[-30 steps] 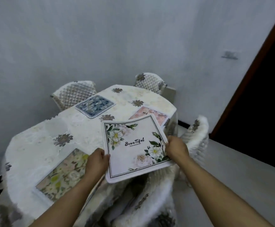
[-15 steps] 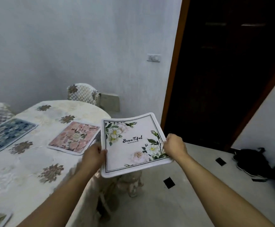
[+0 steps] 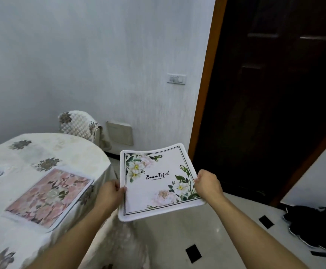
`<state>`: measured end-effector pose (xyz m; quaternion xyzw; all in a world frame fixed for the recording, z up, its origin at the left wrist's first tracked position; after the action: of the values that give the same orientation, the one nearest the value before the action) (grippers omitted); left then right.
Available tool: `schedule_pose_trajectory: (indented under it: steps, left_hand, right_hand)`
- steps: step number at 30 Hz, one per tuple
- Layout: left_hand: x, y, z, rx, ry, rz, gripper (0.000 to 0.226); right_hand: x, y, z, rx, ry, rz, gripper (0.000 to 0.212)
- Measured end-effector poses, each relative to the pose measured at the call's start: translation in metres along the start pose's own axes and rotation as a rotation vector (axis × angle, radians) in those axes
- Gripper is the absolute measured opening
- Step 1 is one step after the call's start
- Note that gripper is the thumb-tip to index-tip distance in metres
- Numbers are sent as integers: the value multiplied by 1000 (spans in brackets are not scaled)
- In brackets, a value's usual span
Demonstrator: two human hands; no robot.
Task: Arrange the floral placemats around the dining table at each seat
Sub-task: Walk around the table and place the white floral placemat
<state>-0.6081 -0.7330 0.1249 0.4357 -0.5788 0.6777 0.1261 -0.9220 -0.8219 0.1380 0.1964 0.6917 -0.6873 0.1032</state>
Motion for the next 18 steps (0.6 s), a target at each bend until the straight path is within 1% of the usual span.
schedule_pose_trajectory:
  steps: [3, 8, 12, 14, 18]
  left_hand:
    - [29, 31, 68, -5, 17, 12, 19]
    - [79, 74, 166, -82, 27, 40, 20]
    - [106, 97, 234, -55, 25, 45, 20]
    - [113, 107, 266, -25, 12, 53, 21]
    - [118, 119, 327, 84, -109, 92, 14]
  right_hand:
    - [0, -7, 66, 17, 39, 0, 16]
    - [7, -16, 169, 17, 59, -18, 16]
    - [5, -3, 251, -12, 48, -12, 17]
    - [-4, 8, 297, -32, 23, -19, 18]
    - [-44, 37, 408, -123, -158, -25, 13]
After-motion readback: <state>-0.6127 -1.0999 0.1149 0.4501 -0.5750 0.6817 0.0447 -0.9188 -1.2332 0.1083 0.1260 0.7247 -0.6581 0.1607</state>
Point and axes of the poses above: each hand's wrist, its own z-axis towards the middle knuckle, its own y-axis out of the palm, x = y × z, the point moved 1 cm from there along z, towards the middle knuckle, and after that the axes turned 4 degrees about -z, right-handed, at the moved point
